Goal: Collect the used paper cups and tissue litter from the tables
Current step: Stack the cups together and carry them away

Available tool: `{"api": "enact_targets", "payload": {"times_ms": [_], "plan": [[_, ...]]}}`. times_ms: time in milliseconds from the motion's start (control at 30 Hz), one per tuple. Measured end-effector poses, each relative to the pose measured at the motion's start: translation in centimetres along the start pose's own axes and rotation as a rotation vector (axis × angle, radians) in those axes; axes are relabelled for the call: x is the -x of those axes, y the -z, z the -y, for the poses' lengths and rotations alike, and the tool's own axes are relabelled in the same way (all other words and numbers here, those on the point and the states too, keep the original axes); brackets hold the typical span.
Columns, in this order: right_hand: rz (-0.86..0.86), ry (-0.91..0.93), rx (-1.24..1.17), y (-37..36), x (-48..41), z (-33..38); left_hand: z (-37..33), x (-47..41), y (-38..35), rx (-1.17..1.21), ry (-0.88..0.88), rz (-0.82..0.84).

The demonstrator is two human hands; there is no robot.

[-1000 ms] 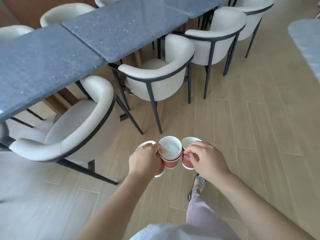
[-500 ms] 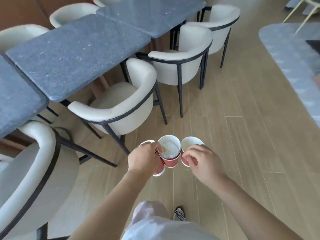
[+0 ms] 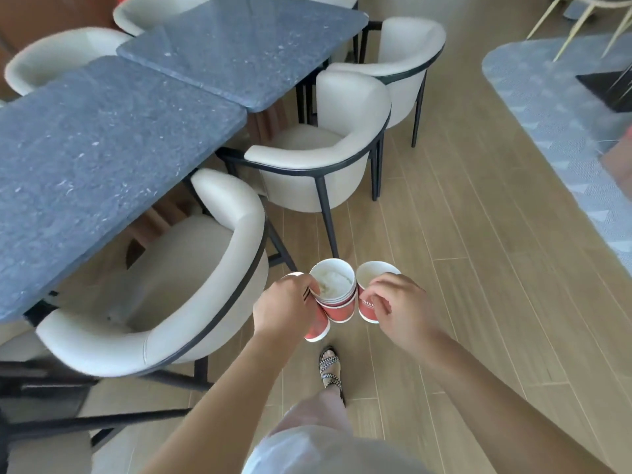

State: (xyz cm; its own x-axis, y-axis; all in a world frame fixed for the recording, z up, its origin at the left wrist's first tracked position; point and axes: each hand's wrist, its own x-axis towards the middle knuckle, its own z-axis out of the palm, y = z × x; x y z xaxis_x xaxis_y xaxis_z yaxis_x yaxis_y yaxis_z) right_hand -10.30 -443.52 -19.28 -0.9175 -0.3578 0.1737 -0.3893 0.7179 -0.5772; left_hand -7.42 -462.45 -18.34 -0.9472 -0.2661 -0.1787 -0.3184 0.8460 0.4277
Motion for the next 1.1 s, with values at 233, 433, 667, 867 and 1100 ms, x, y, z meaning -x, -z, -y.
{"api": "enact_targets", "payload": {"times_ms": [233, 433, 667, 867, 1100], "plan": [[-0.033, -0.009, -0.013, 1.9, -14.3, -3.5, -4.5, -15.1, 3.2, 0.021, -0.022, -0.006], [-0.061, -0.056, 0.005, 4.1, -23.4, -8.0, -9.4, -25.0, 4.7, -0.036, -0.078, 0.000], [-0.074, -0.072, -0.019, 7.7, -34.4, -17.5, -19.4, -37.2, 4.0, -0.101, -0.210, -0.030], [-0.045, -0.081, -0.005, 13.9, -45.7, -29.2, -30.7, -49.4, 1.0, -0.110, -0.153, -0.014], [-0.080, -0.083, 0.013, 20.3, -55.4, -39.2, -40.9, -60.2, -1.2, -0.085, -0.126, 0.033]]}}
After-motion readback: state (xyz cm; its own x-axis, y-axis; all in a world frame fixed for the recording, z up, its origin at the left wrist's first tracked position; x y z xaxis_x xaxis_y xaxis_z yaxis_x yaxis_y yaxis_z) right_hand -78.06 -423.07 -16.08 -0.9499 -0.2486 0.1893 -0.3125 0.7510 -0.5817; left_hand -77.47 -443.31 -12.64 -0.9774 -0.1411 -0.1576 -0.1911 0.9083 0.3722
